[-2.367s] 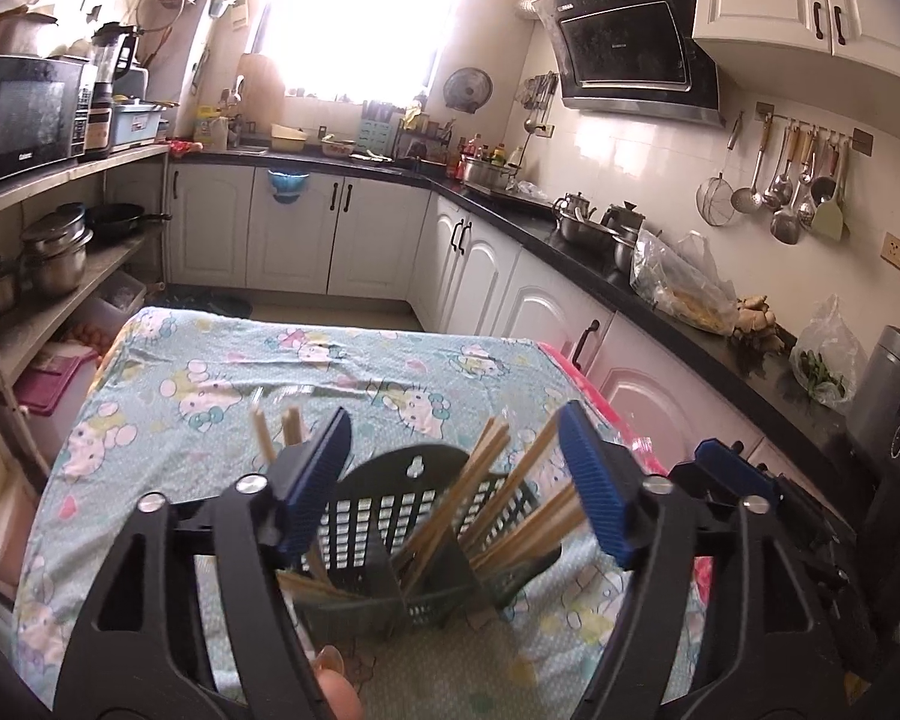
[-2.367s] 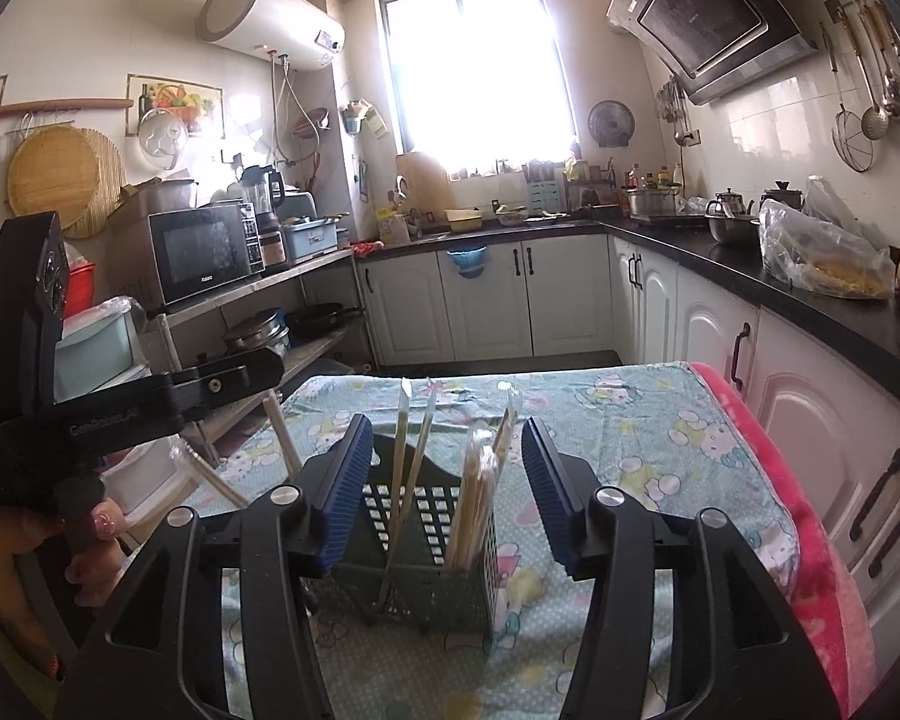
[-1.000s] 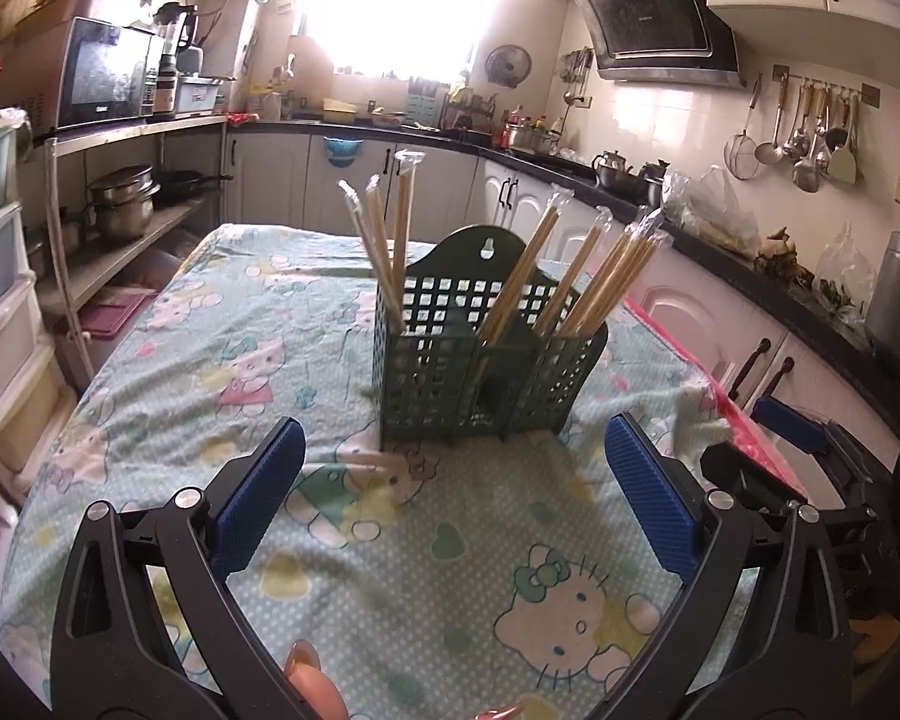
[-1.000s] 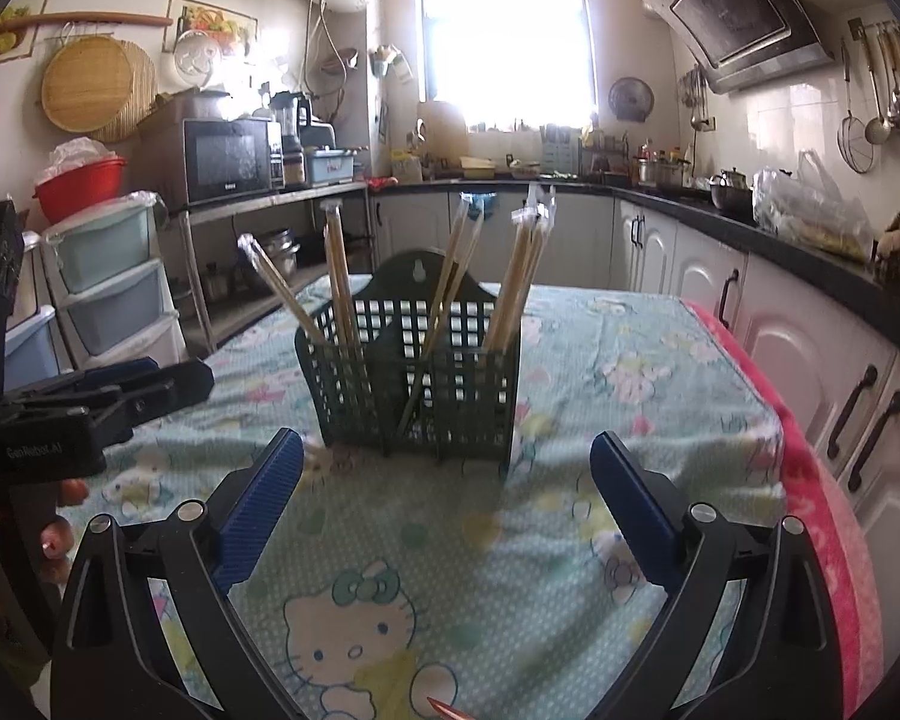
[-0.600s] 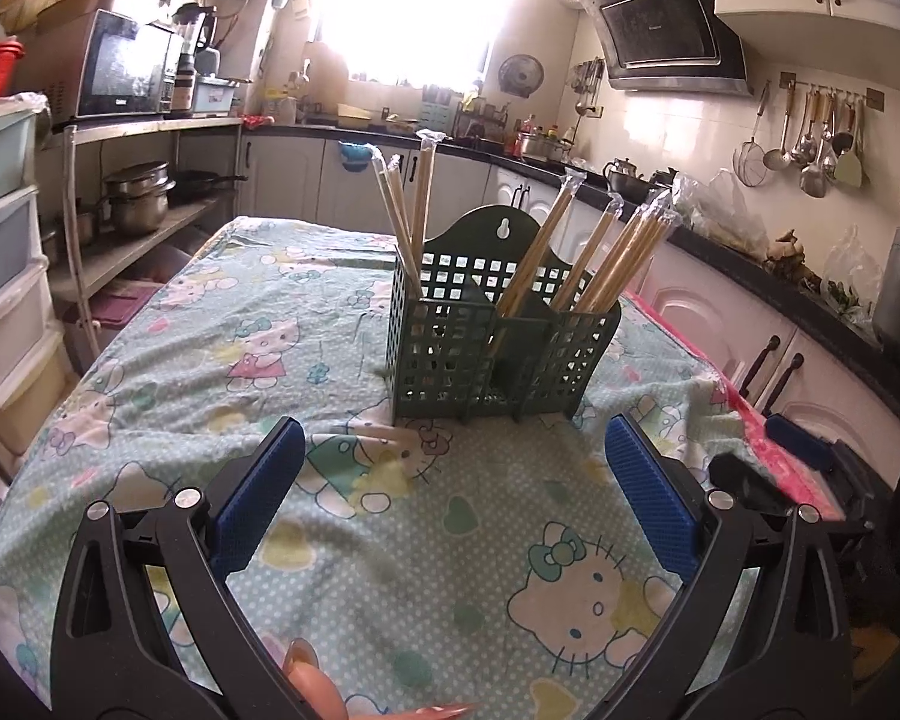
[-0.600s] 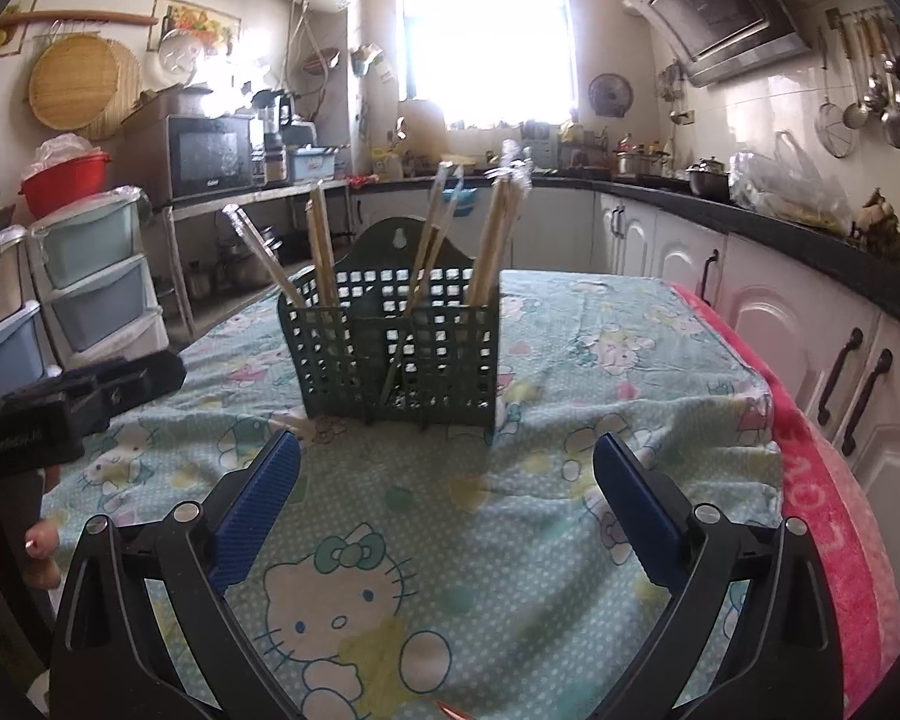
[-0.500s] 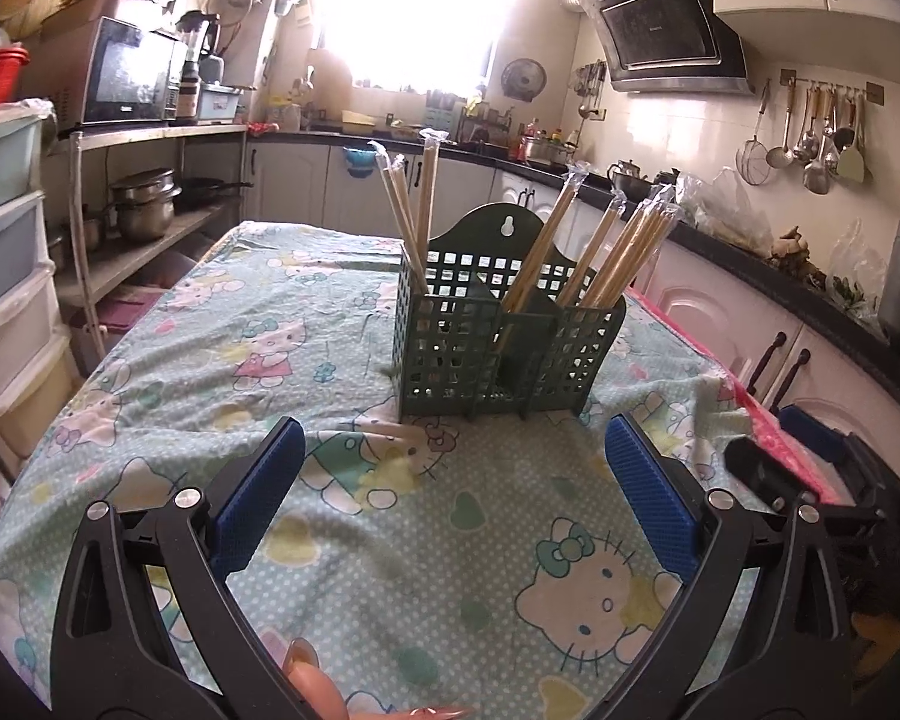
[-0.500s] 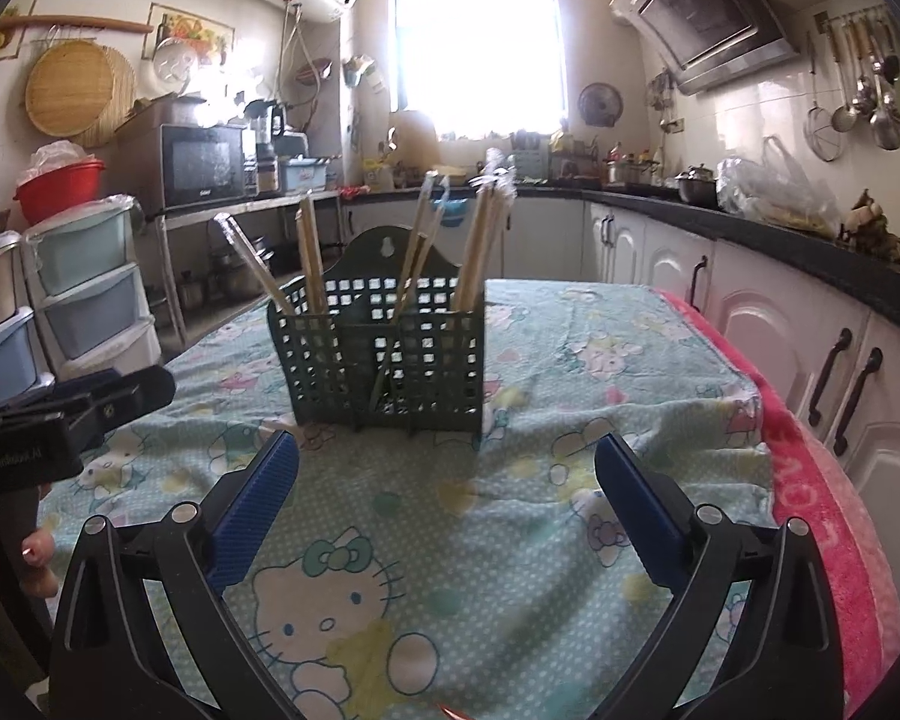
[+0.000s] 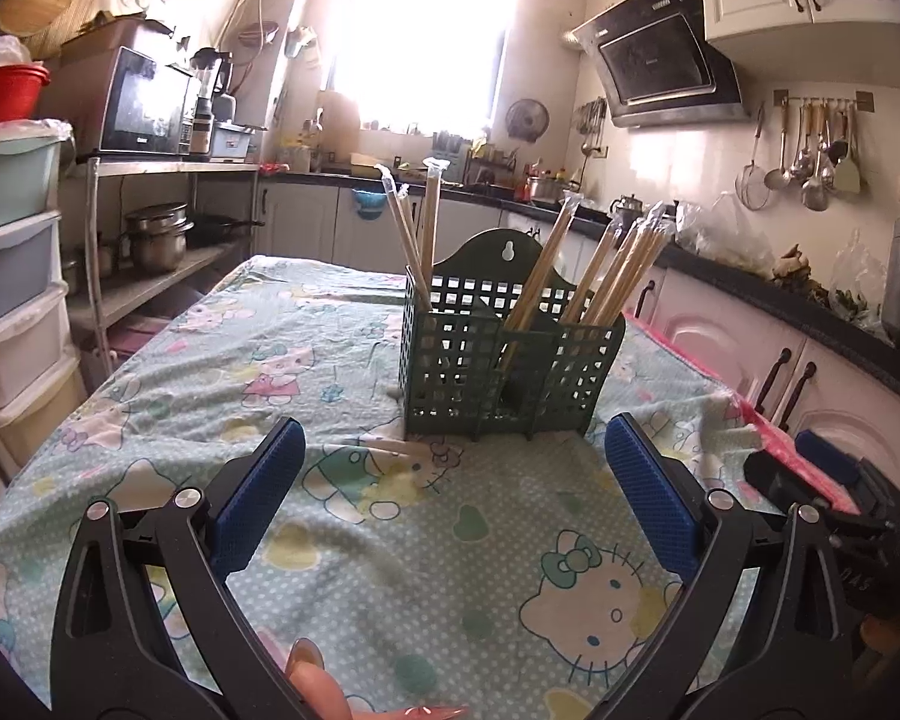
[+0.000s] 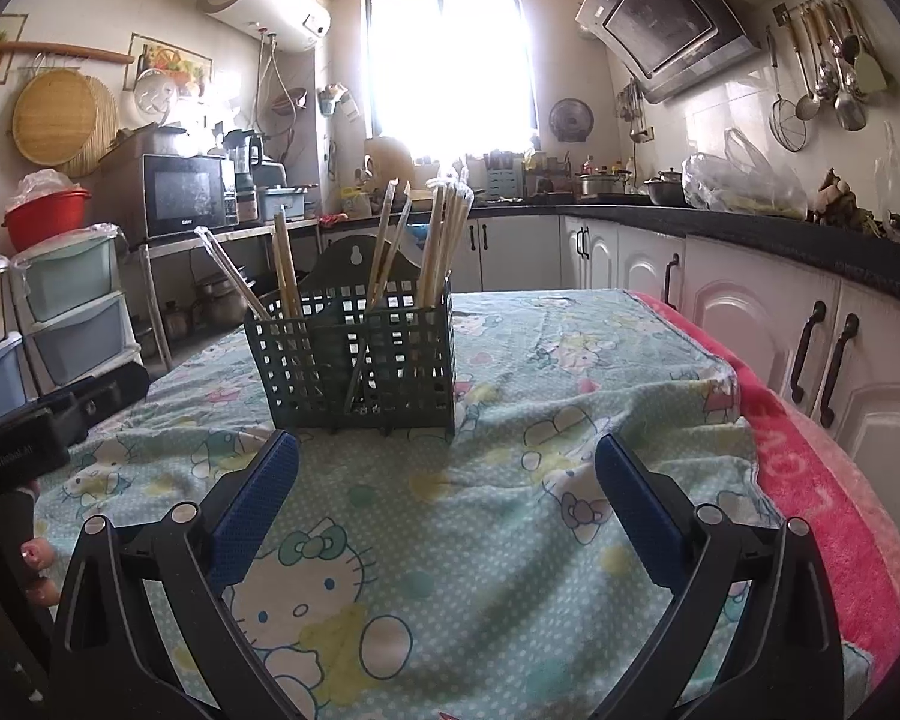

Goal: Organize utensils

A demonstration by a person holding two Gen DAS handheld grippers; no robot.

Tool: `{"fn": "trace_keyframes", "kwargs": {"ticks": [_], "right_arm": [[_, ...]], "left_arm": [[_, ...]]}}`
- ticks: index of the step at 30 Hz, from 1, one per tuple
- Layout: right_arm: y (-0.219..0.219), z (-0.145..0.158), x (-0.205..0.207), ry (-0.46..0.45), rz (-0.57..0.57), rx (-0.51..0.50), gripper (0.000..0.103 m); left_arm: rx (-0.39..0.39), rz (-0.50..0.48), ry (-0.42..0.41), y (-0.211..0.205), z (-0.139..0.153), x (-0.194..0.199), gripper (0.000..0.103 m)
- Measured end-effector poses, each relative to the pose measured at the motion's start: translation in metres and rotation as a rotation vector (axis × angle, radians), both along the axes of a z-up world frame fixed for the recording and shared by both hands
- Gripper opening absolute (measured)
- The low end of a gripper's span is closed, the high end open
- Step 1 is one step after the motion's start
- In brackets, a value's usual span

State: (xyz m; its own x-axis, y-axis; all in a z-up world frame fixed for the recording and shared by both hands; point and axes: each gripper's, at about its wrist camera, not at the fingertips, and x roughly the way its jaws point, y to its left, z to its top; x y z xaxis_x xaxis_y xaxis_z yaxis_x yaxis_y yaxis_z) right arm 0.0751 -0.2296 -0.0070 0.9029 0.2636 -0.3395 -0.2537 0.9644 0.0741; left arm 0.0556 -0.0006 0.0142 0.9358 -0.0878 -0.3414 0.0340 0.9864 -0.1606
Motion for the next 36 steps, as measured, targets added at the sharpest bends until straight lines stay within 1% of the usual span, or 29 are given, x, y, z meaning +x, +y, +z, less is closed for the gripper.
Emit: {"fn": "trace_keyframes", "kwargs": {"ticks": [15,36], "right_arm": [[0.0034,0.0003,-0.0014,-0.008,0.011,-0.015,0.096],[0.0018,0.0003,-0.0014,-0.009,0.006,-0.011,0.096]], "left_arm": [[-0.022,-0.008,0.009,0.0055,-0.0028,0.0014,0.092],[-0.02,-0.009,0.01,0.0057,-0.0022,0.0009,0.092]]}}
